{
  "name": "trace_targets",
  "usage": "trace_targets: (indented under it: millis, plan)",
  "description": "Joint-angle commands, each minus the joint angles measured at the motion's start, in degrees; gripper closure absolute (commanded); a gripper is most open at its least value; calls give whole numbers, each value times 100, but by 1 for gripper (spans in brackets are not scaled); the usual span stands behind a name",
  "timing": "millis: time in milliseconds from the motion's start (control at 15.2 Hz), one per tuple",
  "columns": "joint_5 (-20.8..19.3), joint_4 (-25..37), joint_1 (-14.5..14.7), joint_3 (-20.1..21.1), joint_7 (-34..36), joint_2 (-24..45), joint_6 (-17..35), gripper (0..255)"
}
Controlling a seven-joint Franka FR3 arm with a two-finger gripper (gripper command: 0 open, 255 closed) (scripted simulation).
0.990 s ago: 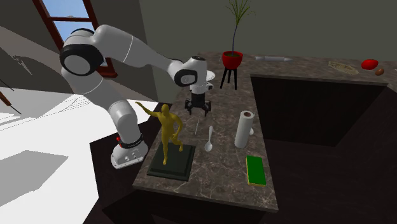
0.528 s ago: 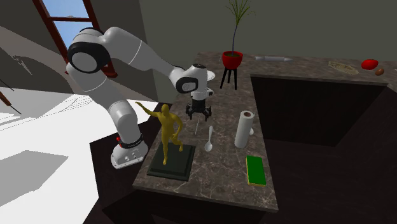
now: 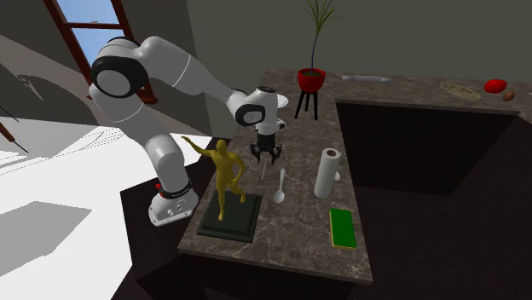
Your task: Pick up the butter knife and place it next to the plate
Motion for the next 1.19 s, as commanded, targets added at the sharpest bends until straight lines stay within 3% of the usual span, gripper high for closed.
trace_targets:
  millis: [0, 528, 1122]
  plan:
    - [0, 0, 0, 0, 0, 0, 0, 255]
    - [0, -1, 0, 0, 0, 1, 2, 255]
    - [-25, 365, -23, 132, 34, -463, -819, 255]
